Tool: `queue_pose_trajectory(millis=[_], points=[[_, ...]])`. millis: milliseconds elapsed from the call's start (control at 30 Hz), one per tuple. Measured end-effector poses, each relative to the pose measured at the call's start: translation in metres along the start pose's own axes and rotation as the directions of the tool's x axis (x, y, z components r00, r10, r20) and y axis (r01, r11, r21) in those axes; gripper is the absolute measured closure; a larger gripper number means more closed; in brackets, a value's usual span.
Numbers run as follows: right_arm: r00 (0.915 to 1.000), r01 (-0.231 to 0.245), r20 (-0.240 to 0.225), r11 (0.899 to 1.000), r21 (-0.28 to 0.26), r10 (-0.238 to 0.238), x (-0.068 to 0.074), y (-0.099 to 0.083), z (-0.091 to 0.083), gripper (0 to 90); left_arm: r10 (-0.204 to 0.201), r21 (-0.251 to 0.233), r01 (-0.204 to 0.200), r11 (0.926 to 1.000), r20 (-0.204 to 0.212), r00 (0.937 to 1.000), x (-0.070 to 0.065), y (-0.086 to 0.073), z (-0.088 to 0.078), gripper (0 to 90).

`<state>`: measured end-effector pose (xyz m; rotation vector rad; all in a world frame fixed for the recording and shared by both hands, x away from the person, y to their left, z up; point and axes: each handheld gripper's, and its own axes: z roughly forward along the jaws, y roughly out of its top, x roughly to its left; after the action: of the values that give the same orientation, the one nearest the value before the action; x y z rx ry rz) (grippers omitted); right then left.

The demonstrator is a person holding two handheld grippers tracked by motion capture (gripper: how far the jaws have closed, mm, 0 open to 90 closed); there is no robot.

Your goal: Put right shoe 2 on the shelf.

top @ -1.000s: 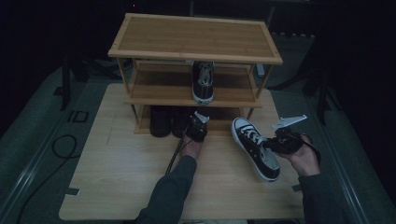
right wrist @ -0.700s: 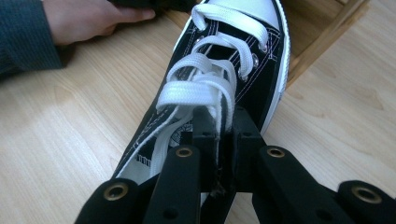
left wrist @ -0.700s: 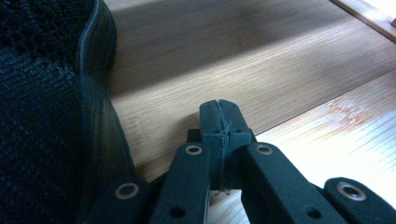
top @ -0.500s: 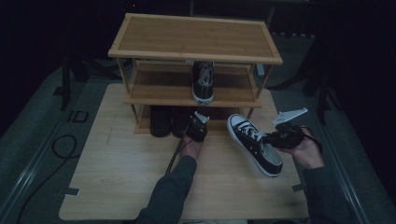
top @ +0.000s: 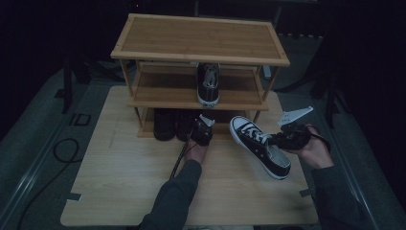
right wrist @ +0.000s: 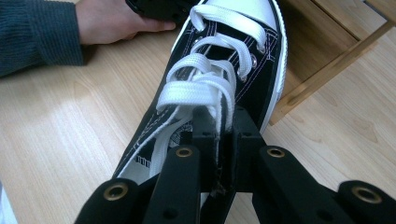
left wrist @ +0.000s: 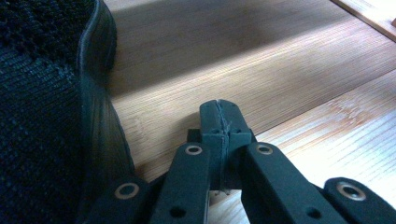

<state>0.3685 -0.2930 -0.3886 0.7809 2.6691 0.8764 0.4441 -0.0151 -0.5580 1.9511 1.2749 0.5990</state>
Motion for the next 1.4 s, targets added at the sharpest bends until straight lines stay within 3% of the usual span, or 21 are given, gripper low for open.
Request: queue_pose_trajectory(millis=[667,1400], points=[[0.9976,0.036,-0.058,0.999,-0.032,-0.038,0.002,0.008,-0.013,83.7,0.001,-0.003,-0.001,1.0000,-0.004,1.0000,0.000,0.000,0.000,90.0],[0.9935,0.086,-0.068,0.994,-0.070,-0.091,0.010,0.029,-0.039,83.7,0.002,-0.002,-0.002,1.0000,-0.005,1.0000,0.000,0.000,0.000,90.0]])
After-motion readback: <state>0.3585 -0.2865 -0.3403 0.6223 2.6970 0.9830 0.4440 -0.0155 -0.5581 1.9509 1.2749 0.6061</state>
